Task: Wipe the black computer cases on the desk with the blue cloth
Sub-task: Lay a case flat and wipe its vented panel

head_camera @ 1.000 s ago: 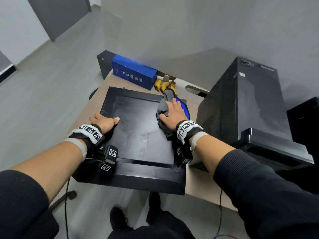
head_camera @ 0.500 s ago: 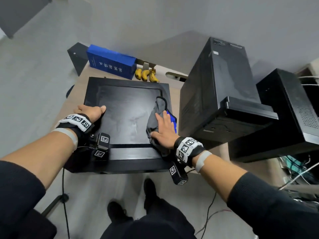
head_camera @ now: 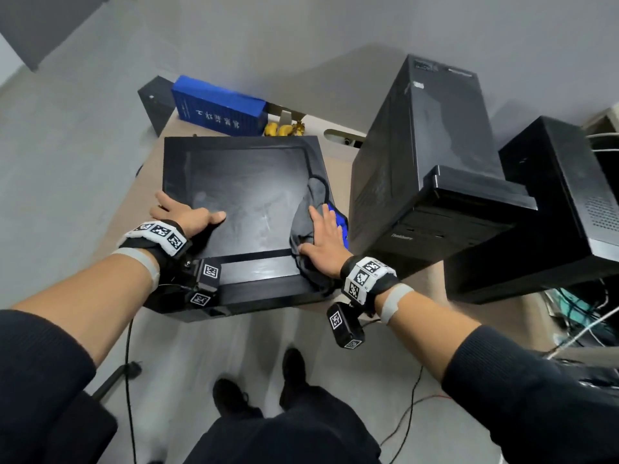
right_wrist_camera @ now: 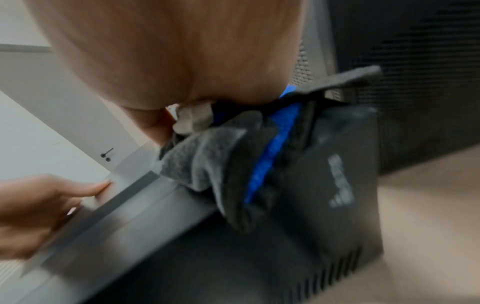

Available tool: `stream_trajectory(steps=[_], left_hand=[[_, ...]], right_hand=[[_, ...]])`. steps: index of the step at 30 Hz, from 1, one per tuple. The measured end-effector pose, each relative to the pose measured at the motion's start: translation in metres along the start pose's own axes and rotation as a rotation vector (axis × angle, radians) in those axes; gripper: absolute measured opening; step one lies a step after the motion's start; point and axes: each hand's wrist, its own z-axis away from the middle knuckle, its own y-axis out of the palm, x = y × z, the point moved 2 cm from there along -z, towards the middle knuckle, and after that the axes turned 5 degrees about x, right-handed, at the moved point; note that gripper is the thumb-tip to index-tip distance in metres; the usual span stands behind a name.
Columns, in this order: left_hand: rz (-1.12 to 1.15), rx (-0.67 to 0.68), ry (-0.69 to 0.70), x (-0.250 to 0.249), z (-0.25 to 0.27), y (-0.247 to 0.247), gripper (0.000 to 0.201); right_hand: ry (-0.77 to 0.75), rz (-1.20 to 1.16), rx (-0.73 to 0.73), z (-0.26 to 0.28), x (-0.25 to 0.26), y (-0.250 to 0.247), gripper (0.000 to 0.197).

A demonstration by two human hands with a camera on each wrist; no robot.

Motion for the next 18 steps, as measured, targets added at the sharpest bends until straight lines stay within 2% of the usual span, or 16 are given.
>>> stream_trajectory(steps=[4,11,15,18], left_hand=[[0.000,-0.008,0.014,0.004,0.000,0.001,0.139],[-0.026,-0.032,0.041,0.007,0.002,0.001,0.139],[-0.035,-0.047,0.064,0.005,0.009,0.002,0.135],[-0.025,-0.064,0.071,0.006,0.010,0.002,0.135]], right_hand=[[0.023,-0.008,-0.041,0.023,-0.001,0.018,0.090],[0.039,-0.094,-0.085,0.029,0.003,0.029,0.088],[0.033,0.019,-0.093,0.025,-0.004,0.025,0.087],[0.002,0.105,-0.050,0.002,-0.002,0.009,0.084]])
